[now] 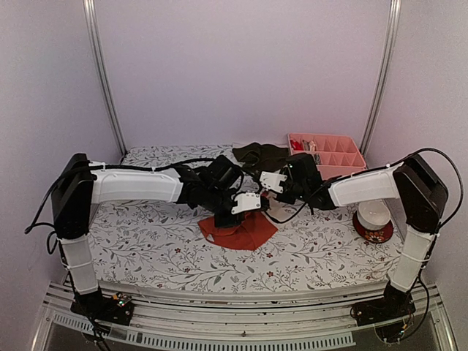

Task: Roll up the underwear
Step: Fold the underwear at the center of the board.

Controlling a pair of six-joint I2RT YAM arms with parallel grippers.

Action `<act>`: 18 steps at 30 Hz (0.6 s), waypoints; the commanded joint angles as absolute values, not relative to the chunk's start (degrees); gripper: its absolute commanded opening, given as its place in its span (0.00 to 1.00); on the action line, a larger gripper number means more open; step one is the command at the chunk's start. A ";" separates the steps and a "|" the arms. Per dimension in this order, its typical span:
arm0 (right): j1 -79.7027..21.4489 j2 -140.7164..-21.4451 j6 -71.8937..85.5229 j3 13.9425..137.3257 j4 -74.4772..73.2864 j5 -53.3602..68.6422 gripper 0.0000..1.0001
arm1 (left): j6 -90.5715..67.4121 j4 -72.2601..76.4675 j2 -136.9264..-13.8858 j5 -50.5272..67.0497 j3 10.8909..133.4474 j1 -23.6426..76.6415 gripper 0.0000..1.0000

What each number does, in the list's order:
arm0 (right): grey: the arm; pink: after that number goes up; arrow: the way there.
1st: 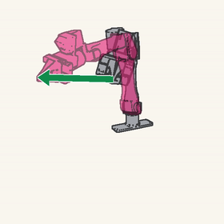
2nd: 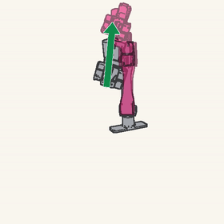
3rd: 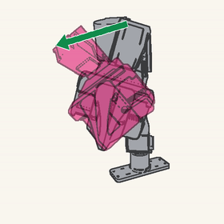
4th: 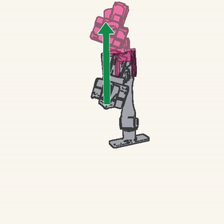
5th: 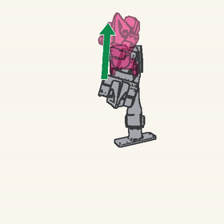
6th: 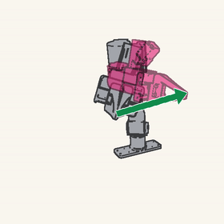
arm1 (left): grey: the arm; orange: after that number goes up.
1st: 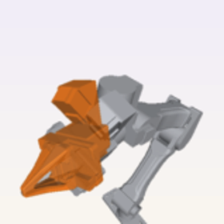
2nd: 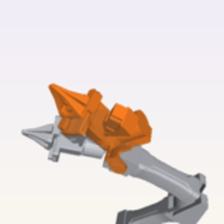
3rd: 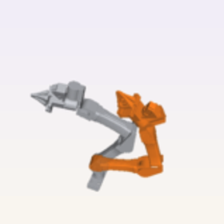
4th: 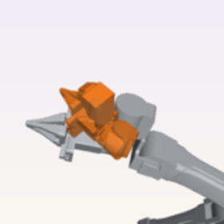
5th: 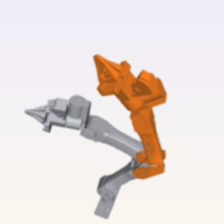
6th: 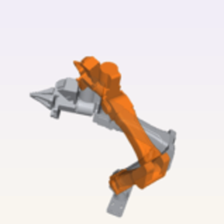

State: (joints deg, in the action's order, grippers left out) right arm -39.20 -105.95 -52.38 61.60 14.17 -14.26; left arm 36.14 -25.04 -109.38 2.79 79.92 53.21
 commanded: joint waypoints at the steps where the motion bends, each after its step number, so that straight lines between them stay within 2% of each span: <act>1: -37.66 -103.77 -52.85 59.72 12.73 -15.80 0.02 | 35.13 -28.90 -110.51 6.24 81.26 55.14 0.00; 5: -37.67 -104.42 -53.25 59.43 11.21 -17.36 0.02 | 35.28 -29.55 -110.03 7.32 81.25 55.26 0.00; 12: -37.70 -104.44 -52.70 58.88 8.82 -18.87 0.02 | 37.06 -30.11 -107.33 8.94 78.48 55.20 0.07; 16: -38.03 -103.21 -51.67 58.63 6.73 -19.00 0.02 | 38.07 -30.91 -105.84 10.47 76.60 55.11 0.15; 18: -38.25 -102.69 -51.39 58.54 6.01 -19.31 0.02 | 38.45 -31.10 -105.36 10.99 75.65 55.11 0.26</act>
